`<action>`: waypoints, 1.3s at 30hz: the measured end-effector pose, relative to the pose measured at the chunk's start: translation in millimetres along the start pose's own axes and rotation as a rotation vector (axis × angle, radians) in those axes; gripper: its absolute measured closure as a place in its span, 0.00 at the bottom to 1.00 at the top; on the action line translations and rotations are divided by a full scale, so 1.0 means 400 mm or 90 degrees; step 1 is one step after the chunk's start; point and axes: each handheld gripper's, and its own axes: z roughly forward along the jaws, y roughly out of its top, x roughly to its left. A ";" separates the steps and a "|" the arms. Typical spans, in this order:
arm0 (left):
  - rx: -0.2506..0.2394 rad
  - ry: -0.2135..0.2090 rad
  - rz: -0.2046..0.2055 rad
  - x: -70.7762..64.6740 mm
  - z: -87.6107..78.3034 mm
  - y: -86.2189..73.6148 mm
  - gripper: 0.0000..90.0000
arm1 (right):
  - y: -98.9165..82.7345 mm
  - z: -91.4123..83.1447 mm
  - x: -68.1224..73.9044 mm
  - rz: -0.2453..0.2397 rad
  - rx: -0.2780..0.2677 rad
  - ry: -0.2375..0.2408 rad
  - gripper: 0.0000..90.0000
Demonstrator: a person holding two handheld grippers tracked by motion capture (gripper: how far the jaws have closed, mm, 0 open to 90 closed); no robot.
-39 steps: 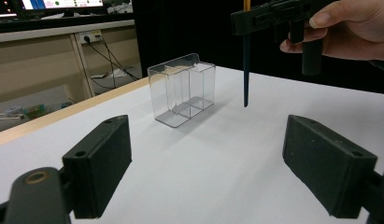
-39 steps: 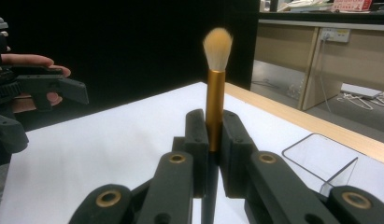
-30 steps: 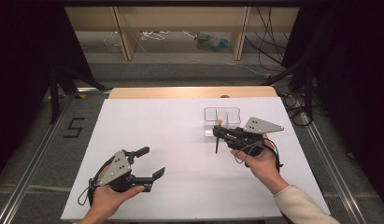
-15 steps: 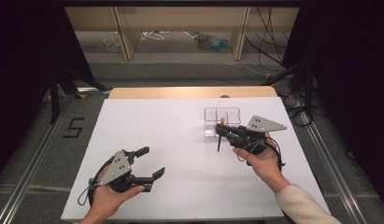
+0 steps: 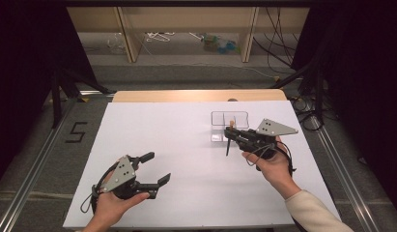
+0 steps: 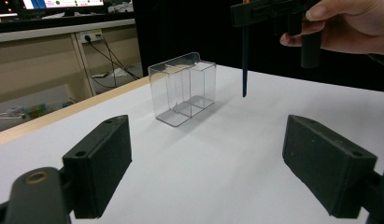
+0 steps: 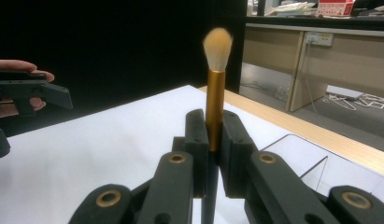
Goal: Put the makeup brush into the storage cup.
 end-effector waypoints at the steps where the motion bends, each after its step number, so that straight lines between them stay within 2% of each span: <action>1: 0.000 0.000 0.000 0.000 0.000 0.000 0.17 | 0.001 -0.003 -0.002 -0.002 0.009 0.001 0.93; 6: 0.000 0.000 0.000 0.000 0.001 -0.001 0.17 | 0.003 -0.006 -0.006 0.000 0.009 -0.003 0.93; 7: -0.001 0.000 0.000 0.000 0.001 -0.001 0.17 | 0.002 -0.005 -0.007 0.000 -0.004 -0.009 0.93; 13: 0.000 0.000 0.000 0.000 0.001 -0.001 0.17 | 0.004 -0.010 -0.012 0.003 0.003 -0.009 0.93; 16: 0.000 0.000 0.000 0.000 0.001 -0.001 0.17 | 0.004 -0.010 -0.014 0.002 -0.008 -0.018 0.93; 39: 0.001 -0.001 0.000 0.000 0.003 -0.001 0.17 | 0.009 -0.019 -0.030 0.001 -0.006 -0.033 0.93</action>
